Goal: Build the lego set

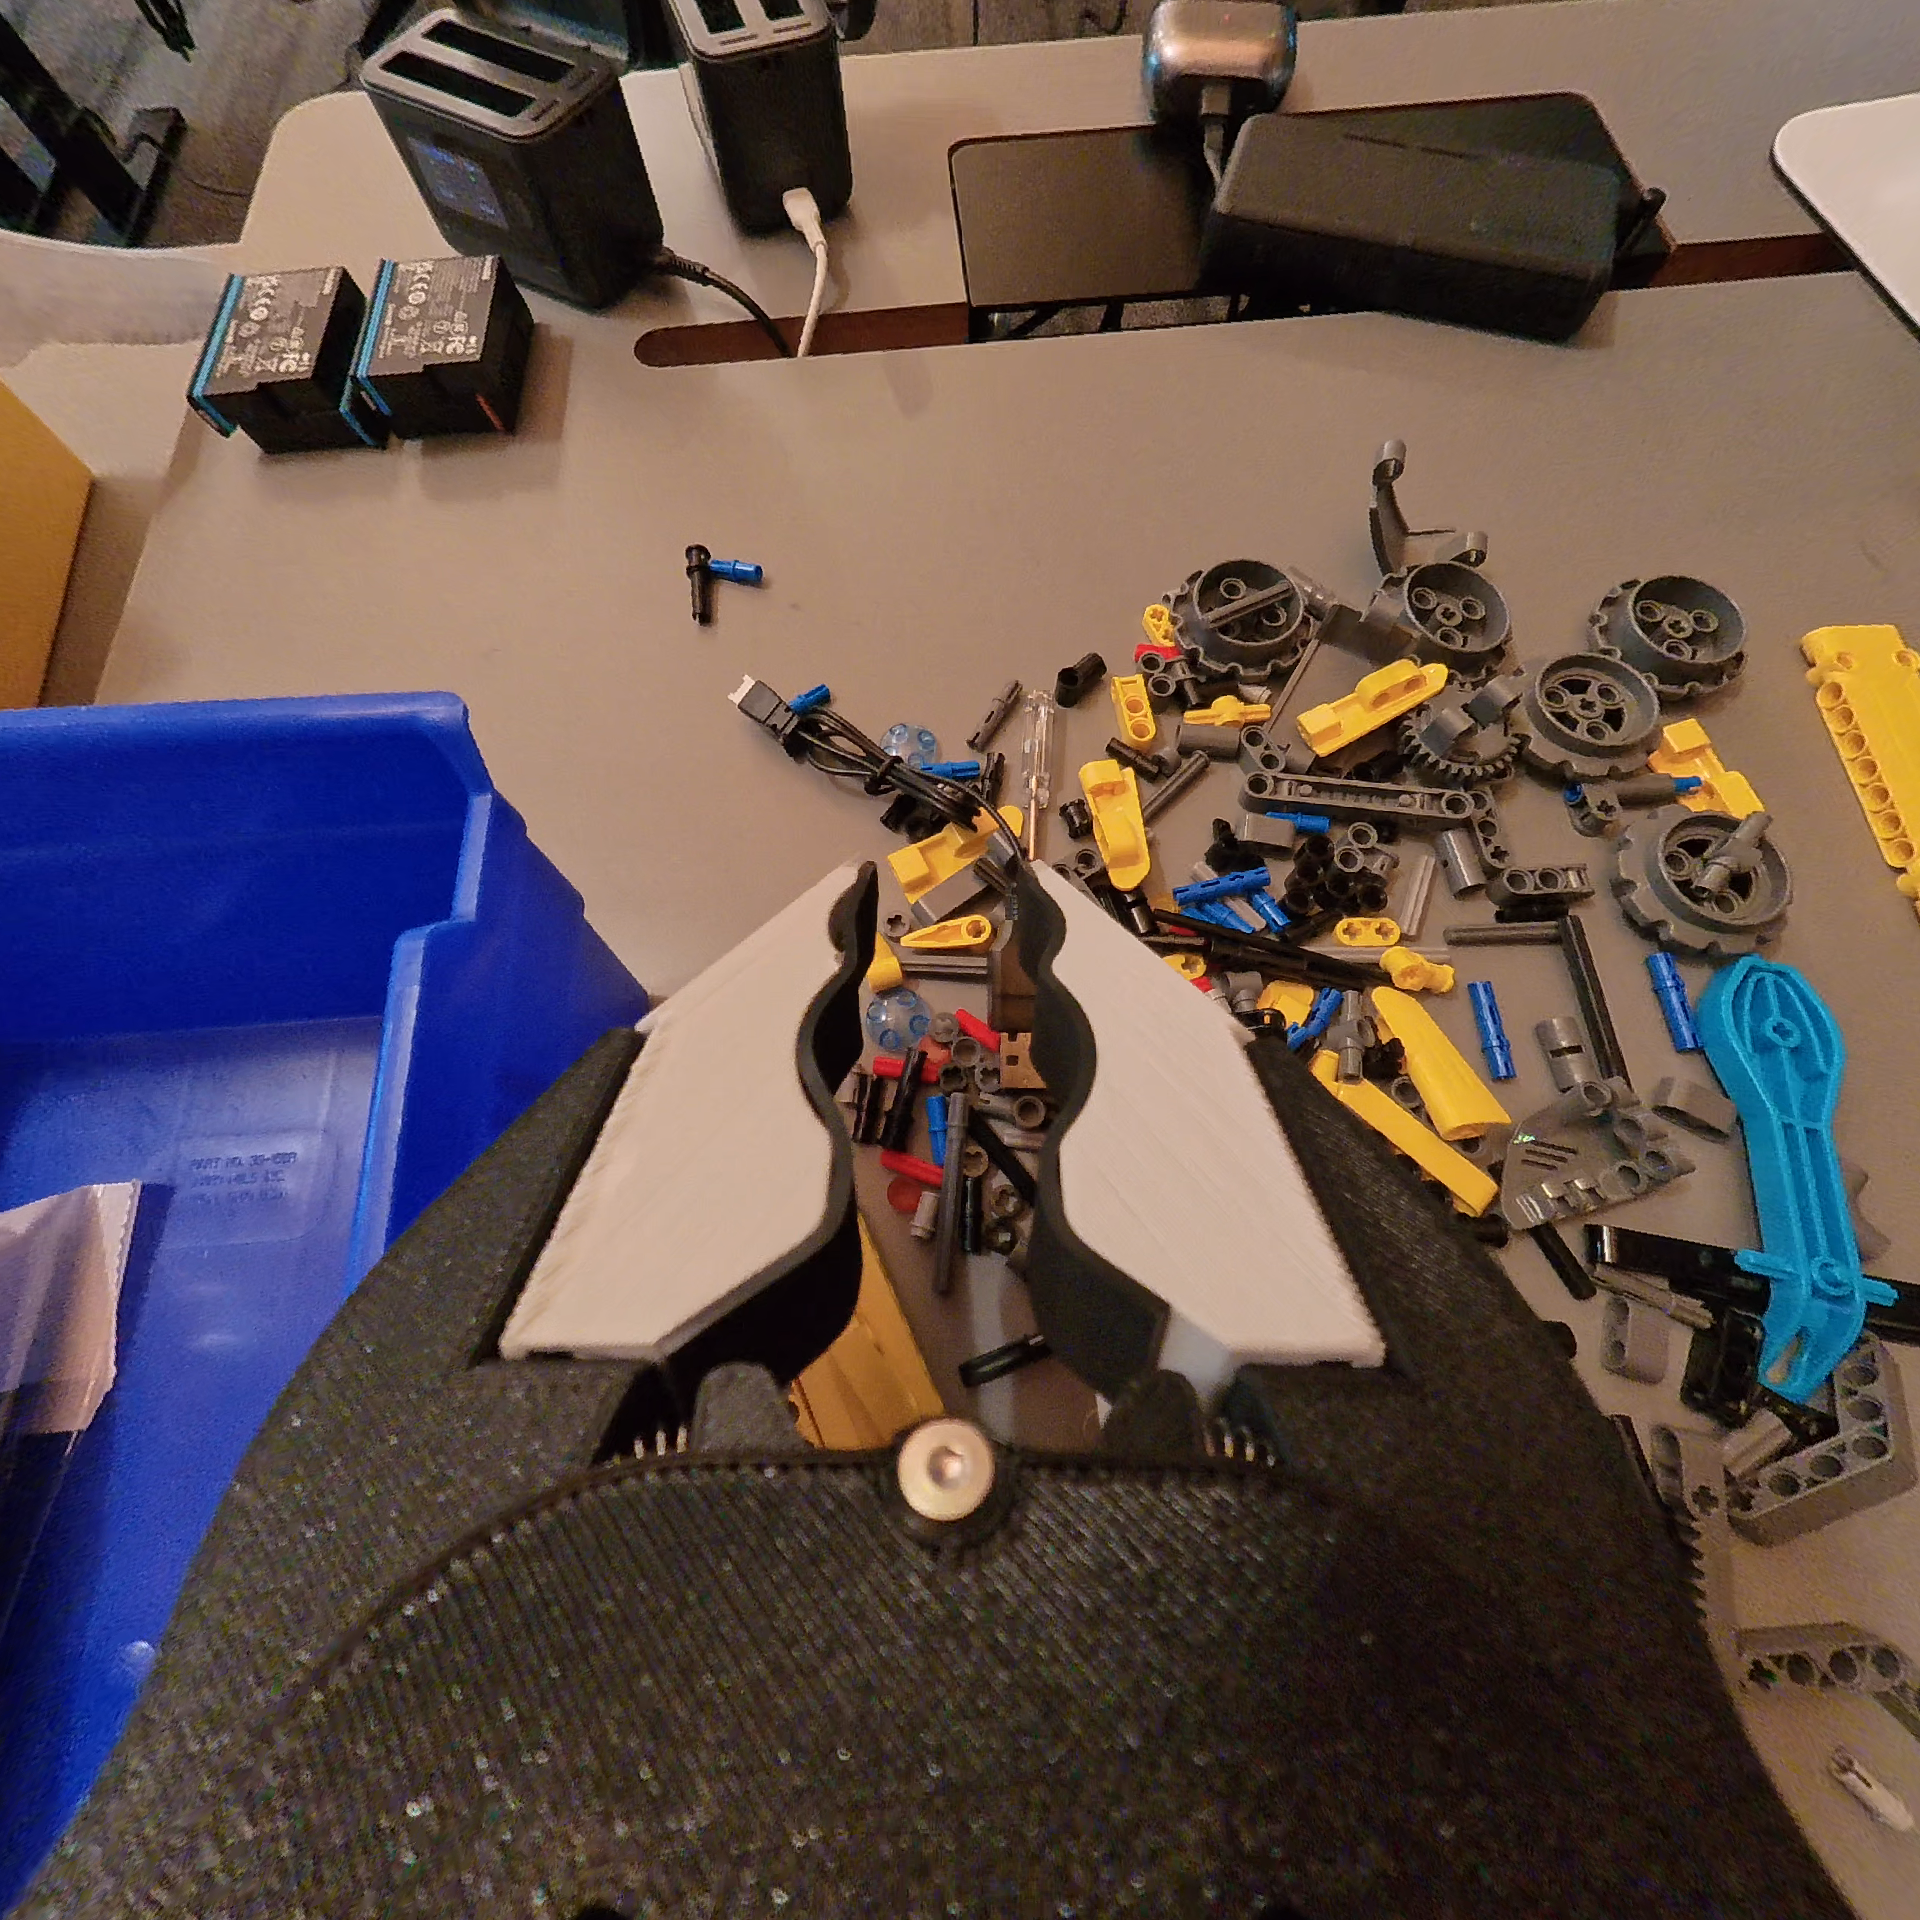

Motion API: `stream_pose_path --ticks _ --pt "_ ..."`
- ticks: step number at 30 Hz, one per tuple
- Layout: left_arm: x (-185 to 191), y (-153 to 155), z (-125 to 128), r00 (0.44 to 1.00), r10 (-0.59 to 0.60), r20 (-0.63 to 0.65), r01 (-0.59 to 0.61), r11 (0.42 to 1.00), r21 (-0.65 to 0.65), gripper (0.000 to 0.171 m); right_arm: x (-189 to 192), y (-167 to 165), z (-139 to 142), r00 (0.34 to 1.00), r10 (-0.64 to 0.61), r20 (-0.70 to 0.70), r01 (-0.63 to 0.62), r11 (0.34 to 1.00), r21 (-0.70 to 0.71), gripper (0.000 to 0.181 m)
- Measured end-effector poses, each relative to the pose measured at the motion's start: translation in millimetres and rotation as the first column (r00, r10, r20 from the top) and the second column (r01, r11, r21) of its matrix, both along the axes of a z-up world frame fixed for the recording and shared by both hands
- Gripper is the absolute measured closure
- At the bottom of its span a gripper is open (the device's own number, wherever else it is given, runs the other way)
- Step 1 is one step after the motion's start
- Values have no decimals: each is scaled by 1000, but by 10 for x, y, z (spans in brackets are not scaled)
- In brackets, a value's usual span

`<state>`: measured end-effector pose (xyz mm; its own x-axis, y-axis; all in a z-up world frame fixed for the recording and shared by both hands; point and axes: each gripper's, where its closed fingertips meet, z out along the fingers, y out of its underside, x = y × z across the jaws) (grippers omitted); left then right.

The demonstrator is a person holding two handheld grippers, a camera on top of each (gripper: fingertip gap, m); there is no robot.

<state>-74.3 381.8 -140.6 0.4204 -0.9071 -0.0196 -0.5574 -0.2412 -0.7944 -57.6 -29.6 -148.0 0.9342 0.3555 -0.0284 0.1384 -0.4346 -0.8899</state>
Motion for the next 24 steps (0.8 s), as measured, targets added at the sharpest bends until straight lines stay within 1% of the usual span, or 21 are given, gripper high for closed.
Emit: stream_pose_path --ticks 7,11,16,24 --pt "-15 24 27 1000 12 6 -12 1000 12 147 -2 -1 0 1000 0 3 0 1000 0 137" --pt "-35 31 43 1000 17 16 -17 1000 -4 147 -2 -1 -1 1000 0 2 0 1000 0 137" --pt "-21 -26 23 1000 -18 17 18 999 -42 146 -1 1 -4 1000 -1 1 1 1000 -3 137" --pt "-2 -70 33 999 -37 -2 37 999 -16 145 2 4 -7 1000 -2 -2 2 1000 -7 137"
